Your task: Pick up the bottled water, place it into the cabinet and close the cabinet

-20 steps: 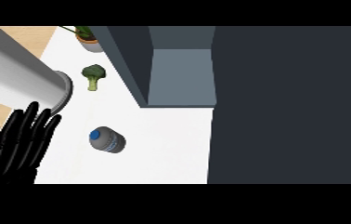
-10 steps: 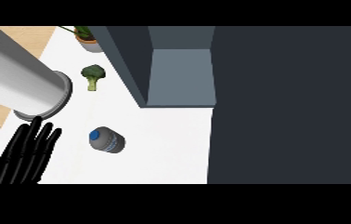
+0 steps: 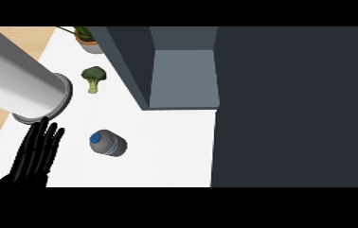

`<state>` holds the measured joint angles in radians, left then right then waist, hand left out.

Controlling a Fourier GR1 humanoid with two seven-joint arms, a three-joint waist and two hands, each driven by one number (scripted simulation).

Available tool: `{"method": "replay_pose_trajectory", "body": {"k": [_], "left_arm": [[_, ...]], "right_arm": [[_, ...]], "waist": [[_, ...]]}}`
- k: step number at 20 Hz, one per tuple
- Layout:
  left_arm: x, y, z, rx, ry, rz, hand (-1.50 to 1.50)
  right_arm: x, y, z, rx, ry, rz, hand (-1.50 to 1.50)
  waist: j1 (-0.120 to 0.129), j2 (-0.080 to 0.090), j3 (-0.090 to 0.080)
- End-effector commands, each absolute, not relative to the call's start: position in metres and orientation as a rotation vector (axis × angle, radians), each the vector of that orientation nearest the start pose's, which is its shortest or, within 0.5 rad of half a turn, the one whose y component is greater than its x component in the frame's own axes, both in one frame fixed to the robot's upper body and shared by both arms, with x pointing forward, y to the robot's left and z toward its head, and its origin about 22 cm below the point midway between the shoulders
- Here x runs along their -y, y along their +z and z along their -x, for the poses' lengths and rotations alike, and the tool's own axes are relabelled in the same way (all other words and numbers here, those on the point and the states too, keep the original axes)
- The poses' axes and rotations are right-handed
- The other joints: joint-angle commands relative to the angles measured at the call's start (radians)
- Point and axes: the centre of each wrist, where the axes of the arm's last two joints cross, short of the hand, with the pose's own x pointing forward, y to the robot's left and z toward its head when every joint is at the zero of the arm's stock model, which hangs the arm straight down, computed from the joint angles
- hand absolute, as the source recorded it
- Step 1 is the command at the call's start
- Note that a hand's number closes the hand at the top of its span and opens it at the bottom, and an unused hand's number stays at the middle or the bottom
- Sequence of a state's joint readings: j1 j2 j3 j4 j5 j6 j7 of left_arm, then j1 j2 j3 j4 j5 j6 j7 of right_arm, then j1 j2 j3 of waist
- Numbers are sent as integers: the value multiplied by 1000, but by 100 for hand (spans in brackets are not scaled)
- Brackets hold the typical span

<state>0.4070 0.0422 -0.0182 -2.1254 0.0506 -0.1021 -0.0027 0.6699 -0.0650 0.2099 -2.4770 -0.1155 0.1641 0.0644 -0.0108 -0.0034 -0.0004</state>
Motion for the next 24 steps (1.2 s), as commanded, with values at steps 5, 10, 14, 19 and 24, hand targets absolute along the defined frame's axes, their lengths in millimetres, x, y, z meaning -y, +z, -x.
{"method": "replay_pose_trajectory", "body": {"k": [5, 10, 14, 19, 24], "left_arm": [[-277, 10, -157, 1703, 9, -103, -150], [-283, -17, -171, 1667, 10, -88, -150], [-282, -63, -186, 1660, 65, -74, -150], [-289, -88, -192, 1662, 84, -115, -150], [-309, -123, -181, 1658, 86, -126, -150]], "right_arm": [[232, 144, -49, 1852, 52, -144, -150], [237, 153, -38, 1860, 57, -173, -150], [235, 134, -47, 1831, 78, -157, -150], [228, 161, -34, 1855, 89, -160, -150], [238, 138, -40, 1849, 84, -145, -150]], "waist": [[-7, 0, 0], [-9, 0, 0], [-9, 2, -1], [-13, 2, -2], [-6, 3, -1]]}}
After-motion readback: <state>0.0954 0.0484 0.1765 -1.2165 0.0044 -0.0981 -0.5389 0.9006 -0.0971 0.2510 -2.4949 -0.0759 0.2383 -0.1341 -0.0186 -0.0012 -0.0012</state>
